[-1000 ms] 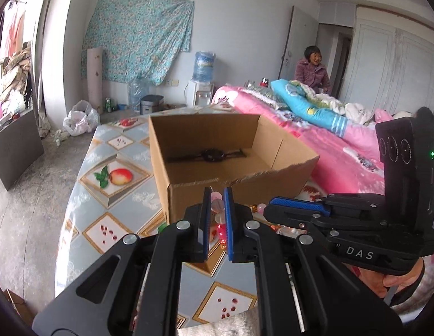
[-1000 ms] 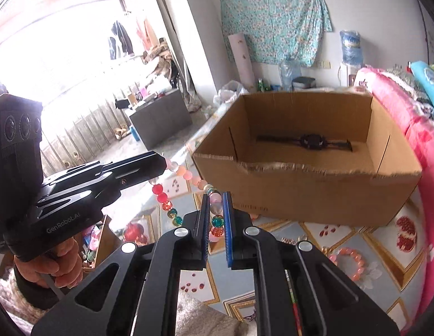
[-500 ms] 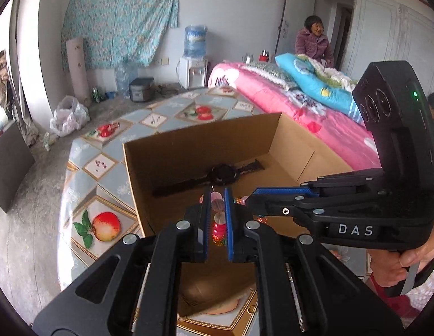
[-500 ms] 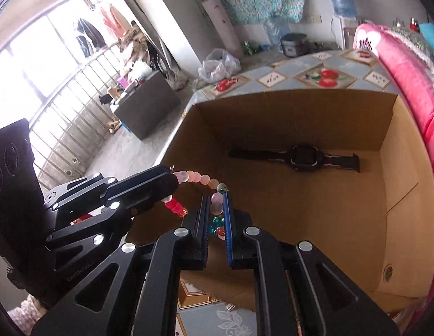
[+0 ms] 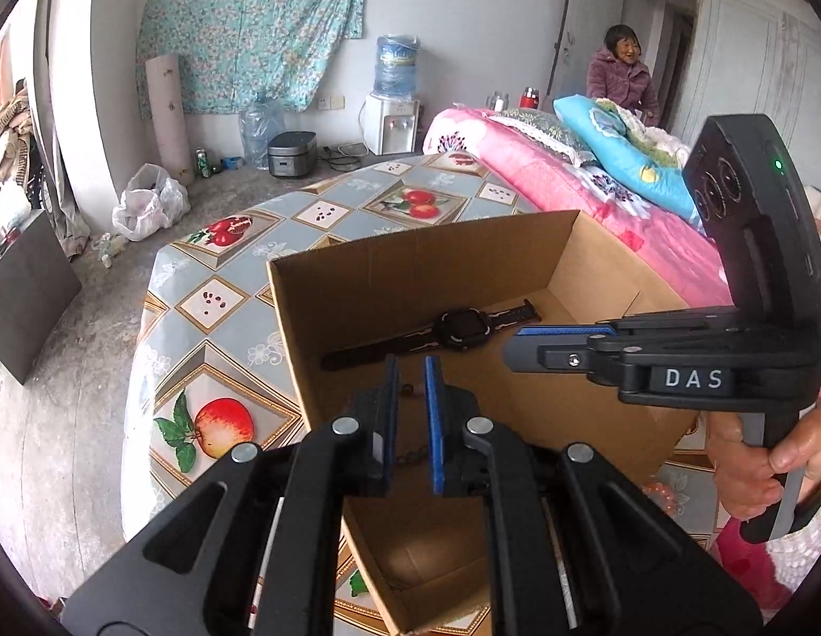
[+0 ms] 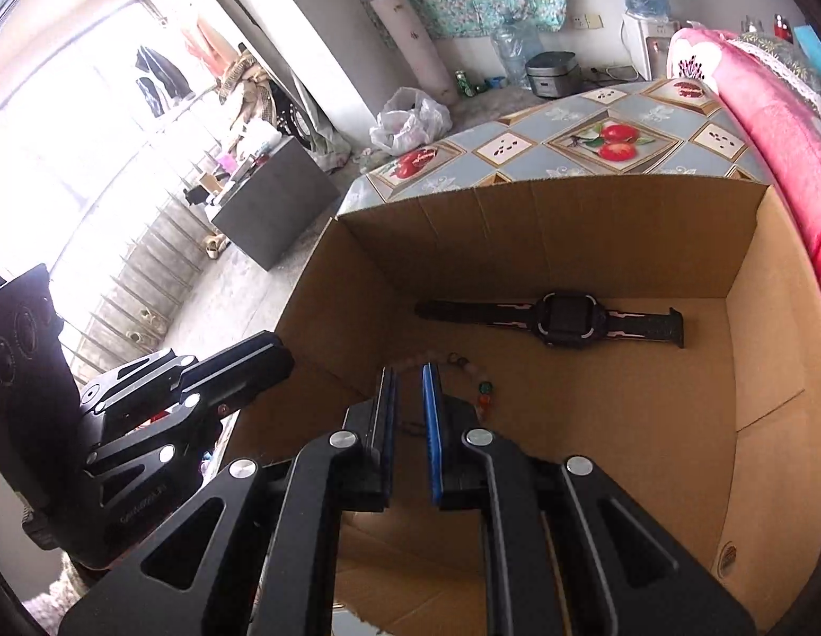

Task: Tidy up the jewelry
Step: 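Lower the bracelet into the box and open the right gripper, then withdraw the right tool from the box toward the silver charms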

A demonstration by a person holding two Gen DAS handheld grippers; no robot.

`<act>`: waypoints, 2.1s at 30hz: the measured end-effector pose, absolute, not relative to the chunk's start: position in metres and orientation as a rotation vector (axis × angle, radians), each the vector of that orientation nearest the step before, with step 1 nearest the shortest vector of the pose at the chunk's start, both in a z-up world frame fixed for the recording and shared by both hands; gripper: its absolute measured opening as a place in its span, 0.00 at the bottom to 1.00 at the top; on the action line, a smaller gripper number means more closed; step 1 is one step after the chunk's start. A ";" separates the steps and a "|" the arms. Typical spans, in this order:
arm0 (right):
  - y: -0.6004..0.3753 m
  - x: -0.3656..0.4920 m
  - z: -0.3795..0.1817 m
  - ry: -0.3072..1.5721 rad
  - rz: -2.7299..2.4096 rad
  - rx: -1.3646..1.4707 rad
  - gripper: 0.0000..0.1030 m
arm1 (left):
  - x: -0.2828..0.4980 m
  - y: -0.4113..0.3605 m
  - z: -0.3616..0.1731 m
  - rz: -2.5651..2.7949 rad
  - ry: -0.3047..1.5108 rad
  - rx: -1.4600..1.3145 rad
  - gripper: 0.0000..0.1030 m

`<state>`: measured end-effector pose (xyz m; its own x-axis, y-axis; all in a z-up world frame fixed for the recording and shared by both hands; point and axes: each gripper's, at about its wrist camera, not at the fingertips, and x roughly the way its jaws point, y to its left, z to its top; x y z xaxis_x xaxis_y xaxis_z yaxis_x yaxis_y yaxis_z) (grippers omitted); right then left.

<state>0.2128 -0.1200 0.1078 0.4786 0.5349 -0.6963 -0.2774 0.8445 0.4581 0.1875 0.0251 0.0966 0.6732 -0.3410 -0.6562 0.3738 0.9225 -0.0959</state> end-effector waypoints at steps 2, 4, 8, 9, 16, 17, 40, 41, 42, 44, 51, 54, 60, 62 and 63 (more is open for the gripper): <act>-0.128 0.194 0.118 0.906 0.514 0.310 0.10 | 0.173 0.027 0.105 -0.414 0.695 0.036 0.09; -0.136 0.171 0.126 0.860 0.525 0.314 0.14 | 0.154 0.029 0.113 -0.441 0.652 0.026 0.09; -0.153 0.127 0.130 0.809 0.554 0.335 0.22 | 0.110 0.032 0.118 -0.507 0.587 -0.015 0.21; -0.156 0.115 0.130 0.801 0.559 0.335 0.22 | 0.098 0.032 0.117 -0.530 0.574 -0.022 0.25; -0.172 0.067 0.096 0.889 0.484 0.342 0.39 | 0.051 0.016 0.070 -0.560 0.625 0.045 0.39; -0.174 0.067 0.086 0.919 0.454 0.350 0.40 | 0.052 0.013 0.061 -0.541 0.655 0.053 0.39; -0.205 0.121 0.042 1.011 0.194 0.433 0.40 | 0.082 0.009 0.022 -0.394 0.740 0.022 0.49; -0.204 0.123 0.041 1.009 0.197 0.435 0.40 | 0.083 0.009 0.022 -0.387 0.738 0.023 0.49; -0.205 0.124 0.040 1.009 0.198 0.441 0.40 | 0.085 0.009 0.023 -0.381 0.739 0.017 0.49; -0.205 0.126 0.039 1.007 0.196 0.439 0.40 | 0.089 0.008 0.023 -0.376 0.742 -0.001 0.49; -0.203 0.119 0.039 0.978 0.162 0.391 0.60 | 0.088 0.006 0.026 -0.377 0.727 0.011 0.51; -0.198 0.103 0.044 0.951 0.162 0.344 0.65 | 0.079 0.006 0.027 -0.383 0.716 0.035 0.56; -0.187 0.074 0.051 0.925 0.142 0.244 0.76 | 0.056 0.013 0.022 -0.394 0.728 0.056 0.69; -0.184 0.066 0.054 0.919 0.126 0.215 0.78 | 0.048 0.017 0.022 -0.394 0.730 0.036 0.75; -0.182 0.062 0.056 0.916 0.115 0.201 0.79 | 0.045 0.019 0.023 -0.392 0.723 0.029 0.78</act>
